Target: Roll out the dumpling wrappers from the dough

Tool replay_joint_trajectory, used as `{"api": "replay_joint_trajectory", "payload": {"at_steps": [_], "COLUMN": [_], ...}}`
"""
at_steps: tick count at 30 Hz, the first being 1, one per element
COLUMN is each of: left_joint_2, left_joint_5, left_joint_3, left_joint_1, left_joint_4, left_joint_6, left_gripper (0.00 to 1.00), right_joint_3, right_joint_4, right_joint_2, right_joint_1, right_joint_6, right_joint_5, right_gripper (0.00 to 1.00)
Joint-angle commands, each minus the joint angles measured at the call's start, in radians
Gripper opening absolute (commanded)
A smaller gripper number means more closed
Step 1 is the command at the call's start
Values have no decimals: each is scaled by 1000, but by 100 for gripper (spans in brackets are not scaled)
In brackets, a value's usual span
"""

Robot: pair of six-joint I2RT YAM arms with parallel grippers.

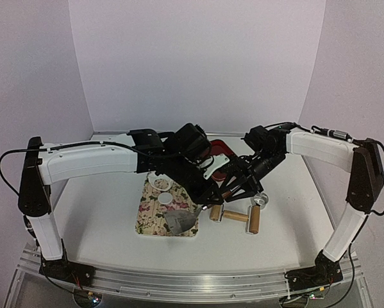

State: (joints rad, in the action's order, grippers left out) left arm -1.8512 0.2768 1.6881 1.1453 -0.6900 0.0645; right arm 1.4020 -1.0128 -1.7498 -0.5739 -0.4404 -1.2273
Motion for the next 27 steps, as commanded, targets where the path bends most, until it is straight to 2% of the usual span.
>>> {"api": "replay_joint_trajectory", "payload": {"at_steps": [1, 4, 6, 7, 9, 10, 11, 13, 20, 23, 27], "left_joint_2": [-15, -17, -15, -13, 4, 18, 30, 70, 272, 287, 226], "left_joint_5": [-1, -16, -35, -47, -81, -103, -121, -121, -6, 10, -37], "left_joint_3": [67, 71, 66, 62, 38, 19, 5, -35, -241, -289, -308], "left_joint_1": [7, 7, 6, 5, 5, 3, 0, -22, -187, -327, -453], "left_joint_4": [11, 16, 14, 12, 15, 20, 21, 26, 120, 58, -75], "left_joint_6": [-19, -18, -14, -7, 23, 39, 64, 123, 329, 424, 522], "left_gripper": [0, 0, 7, 14, 36, 53, 64, 74, 88, 87, 85], "right_joint_3": [-7, -17, -16, -12, 10, 24, 44, 80, 173, 202, 246], "right_joint_4": [-1, 0, 2, 2, 2, 3, 5, 4, 42, 69, 85], "right_joint_2": [-16, -17, -16, -13, -6, -2, 3, 8, -22, -54, -110], "right_joint_1": [2, 2, 2, 3, 14, 21, 31, 51, 63, 62, 53], "right_joint_6": [46, 56, 60, 62, 61, 56, 52, 32, -42, -66, -112], "right_joint_5": [-37, -28, -5, 11, 58, 97, 124, 210, 403, 451, 497], "right_gripper": [26, 6, 0, 0, 0, 0, 0, 0, 0, 0, 0]}}
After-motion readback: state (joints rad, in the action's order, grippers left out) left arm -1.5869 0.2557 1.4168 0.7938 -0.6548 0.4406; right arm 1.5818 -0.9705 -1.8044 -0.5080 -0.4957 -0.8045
